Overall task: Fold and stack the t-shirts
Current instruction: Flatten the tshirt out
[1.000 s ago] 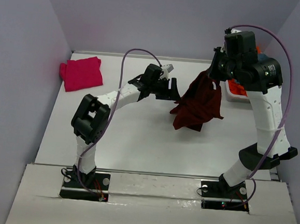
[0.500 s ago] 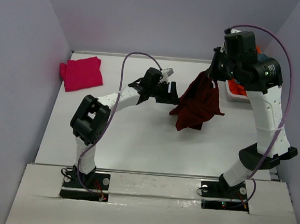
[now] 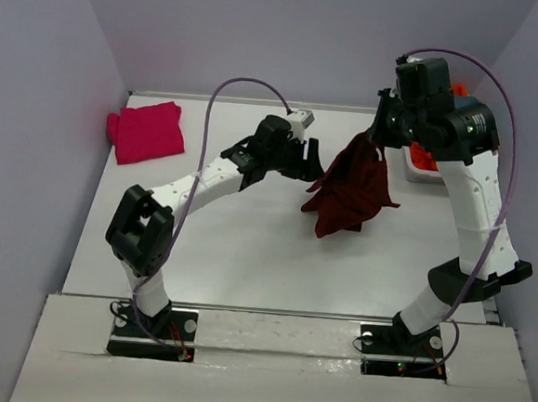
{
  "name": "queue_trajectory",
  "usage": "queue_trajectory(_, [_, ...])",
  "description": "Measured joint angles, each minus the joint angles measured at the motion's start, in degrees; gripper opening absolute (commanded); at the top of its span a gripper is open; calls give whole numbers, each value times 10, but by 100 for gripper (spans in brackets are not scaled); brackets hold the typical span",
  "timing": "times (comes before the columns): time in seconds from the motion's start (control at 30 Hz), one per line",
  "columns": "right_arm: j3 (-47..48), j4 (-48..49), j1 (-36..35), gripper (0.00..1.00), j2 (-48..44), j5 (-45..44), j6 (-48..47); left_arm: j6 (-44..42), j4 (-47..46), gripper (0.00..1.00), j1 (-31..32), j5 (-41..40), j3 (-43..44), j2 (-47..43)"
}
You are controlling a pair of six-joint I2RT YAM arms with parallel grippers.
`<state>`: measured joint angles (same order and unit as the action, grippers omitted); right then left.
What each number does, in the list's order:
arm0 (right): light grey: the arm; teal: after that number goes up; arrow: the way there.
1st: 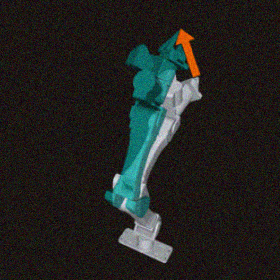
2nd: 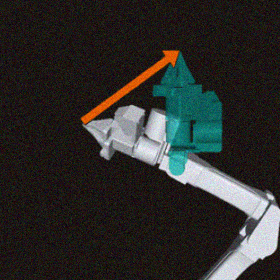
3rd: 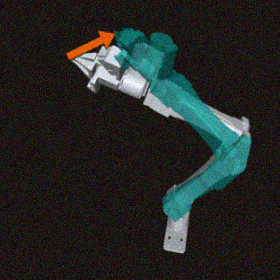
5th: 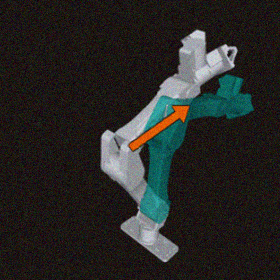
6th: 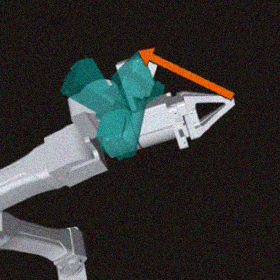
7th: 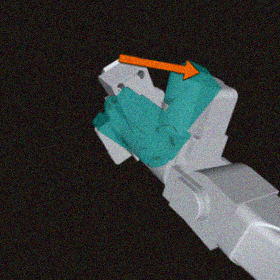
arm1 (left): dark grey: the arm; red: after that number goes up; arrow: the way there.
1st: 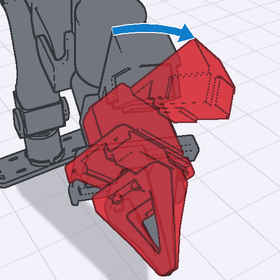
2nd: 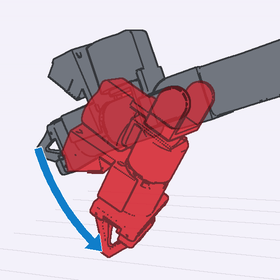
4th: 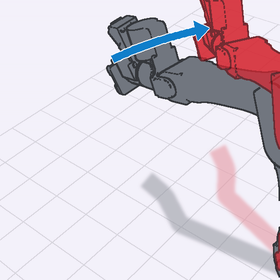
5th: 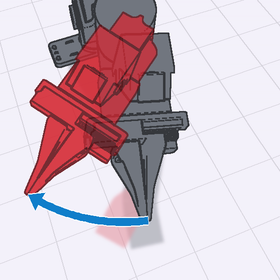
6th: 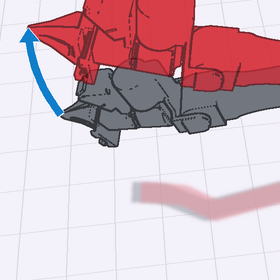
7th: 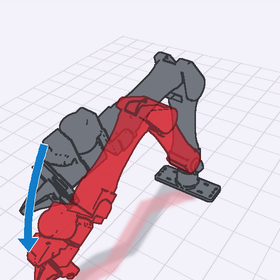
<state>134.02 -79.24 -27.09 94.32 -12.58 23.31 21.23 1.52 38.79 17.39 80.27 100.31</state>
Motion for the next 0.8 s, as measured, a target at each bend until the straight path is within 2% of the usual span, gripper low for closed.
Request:
queue_trajectory(0.33, [-6, 3, 0, 7, 3, 6, 0, -26, 24, 71, 6, -22, 82, 19])
queue_trajectory(0.8, [-9, 17, 0, 7, 42, 12, -7, -44, 31, 71, 14, -29, 69, 12])
